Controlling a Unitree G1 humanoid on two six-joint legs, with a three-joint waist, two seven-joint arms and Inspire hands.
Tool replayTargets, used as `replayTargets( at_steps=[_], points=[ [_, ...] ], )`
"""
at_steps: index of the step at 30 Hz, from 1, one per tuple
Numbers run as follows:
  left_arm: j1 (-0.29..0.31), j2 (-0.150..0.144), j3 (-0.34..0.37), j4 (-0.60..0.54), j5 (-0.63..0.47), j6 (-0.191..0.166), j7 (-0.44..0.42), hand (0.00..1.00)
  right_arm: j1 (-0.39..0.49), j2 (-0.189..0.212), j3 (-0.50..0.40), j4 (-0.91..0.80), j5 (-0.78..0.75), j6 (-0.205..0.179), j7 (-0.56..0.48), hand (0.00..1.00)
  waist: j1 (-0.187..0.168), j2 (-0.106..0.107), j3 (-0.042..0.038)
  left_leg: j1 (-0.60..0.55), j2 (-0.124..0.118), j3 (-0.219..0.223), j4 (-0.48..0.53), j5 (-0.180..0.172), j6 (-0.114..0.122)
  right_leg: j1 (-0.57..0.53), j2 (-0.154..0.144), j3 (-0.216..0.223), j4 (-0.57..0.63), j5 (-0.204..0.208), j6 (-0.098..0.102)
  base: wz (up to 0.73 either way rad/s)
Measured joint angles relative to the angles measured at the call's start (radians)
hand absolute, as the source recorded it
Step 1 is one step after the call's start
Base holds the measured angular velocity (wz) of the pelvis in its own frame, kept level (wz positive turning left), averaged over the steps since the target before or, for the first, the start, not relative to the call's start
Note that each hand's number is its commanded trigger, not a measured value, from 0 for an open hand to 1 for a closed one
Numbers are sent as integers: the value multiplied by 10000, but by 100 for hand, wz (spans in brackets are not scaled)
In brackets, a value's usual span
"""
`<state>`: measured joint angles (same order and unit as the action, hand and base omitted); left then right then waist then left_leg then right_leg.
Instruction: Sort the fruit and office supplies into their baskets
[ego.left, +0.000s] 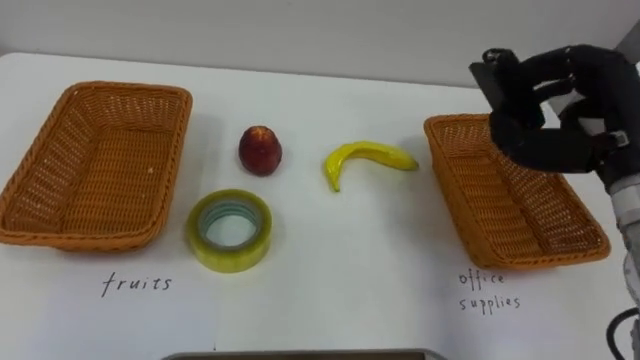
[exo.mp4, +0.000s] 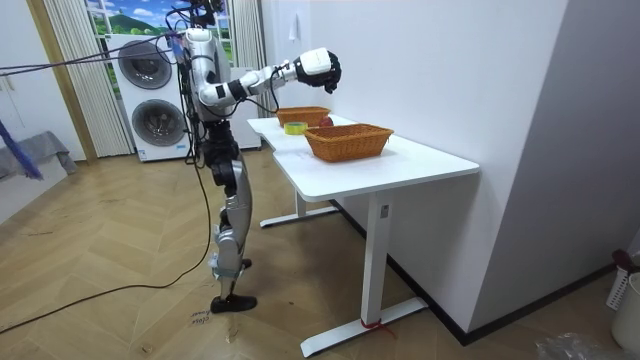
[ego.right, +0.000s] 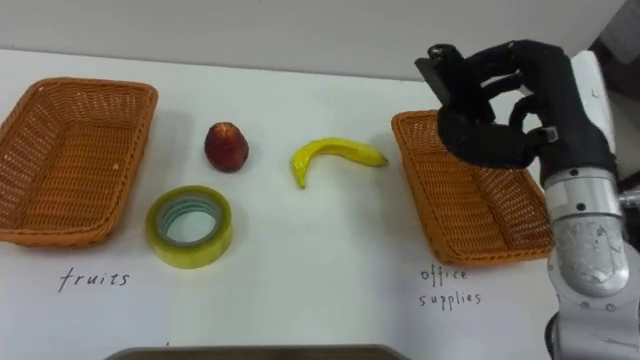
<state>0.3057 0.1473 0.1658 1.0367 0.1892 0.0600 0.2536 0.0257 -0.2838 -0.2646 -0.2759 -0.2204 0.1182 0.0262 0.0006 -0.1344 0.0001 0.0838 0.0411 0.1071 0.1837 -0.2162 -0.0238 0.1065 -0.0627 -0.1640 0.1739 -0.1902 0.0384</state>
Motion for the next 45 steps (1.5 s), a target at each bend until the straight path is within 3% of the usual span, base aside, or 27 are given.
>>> replayTargets(
  at_steps=[14, 23, 35, 42, 43, 45],
  points=[
    [11, -9, 265, 77, 0, 63, 22, 0, 235, -3, 61, 784, 89, 37, -244, 100, 38, -8, 22, 0, -4, 2, -56, 0, 0, -32, 0, -7, -21, 0, 1, 0],
    [12, -97, 264, 440, 5, 214, 35, 0, 283, -9, 77, 1182, 38, 30, -225, 100, 37, 96, 33, -13, -4, 3, -3, 0, 0, -16, -7, -22, -12, 0, 1, 0],
    [-49, -116, 260, 216, 2, 234, 35, 0, 285, -84, 90, 1888, -1147, 52, -113, 100, 36, 60, -25, 9, -4, 2, -45, 0, 0, -59, -2, -13, -2, 0, 1, 0],
    [-44, -115, 296, -241, 21, 347, -49, 0, 331, -83, 91, 2199, -2018, 159, 34, 100, 46, -42, 2, -16, -4, 3, -41, -1, 0, -143, -2, -22, -25, -1, 1, 0],
    [-44, -117, 294, -324, 21, 414, -85, 0, 378, -83, 92, 2226, -2158, 250, 138, 95, 47, -53, -3, -27, -4, 3, -46, -1, 0, -158, -2, -22, -19, -1, 1, 0],
    [-47, -118, 294, -392, 21, 453, -107, 0, 459, -83, 91, 2226, -2248, 392, 257, 28, 47, -50, -1, -33, -4, 4, -70, -1, 1, -174, -1, -20, -7, -1, 1, 0]
  ],
)
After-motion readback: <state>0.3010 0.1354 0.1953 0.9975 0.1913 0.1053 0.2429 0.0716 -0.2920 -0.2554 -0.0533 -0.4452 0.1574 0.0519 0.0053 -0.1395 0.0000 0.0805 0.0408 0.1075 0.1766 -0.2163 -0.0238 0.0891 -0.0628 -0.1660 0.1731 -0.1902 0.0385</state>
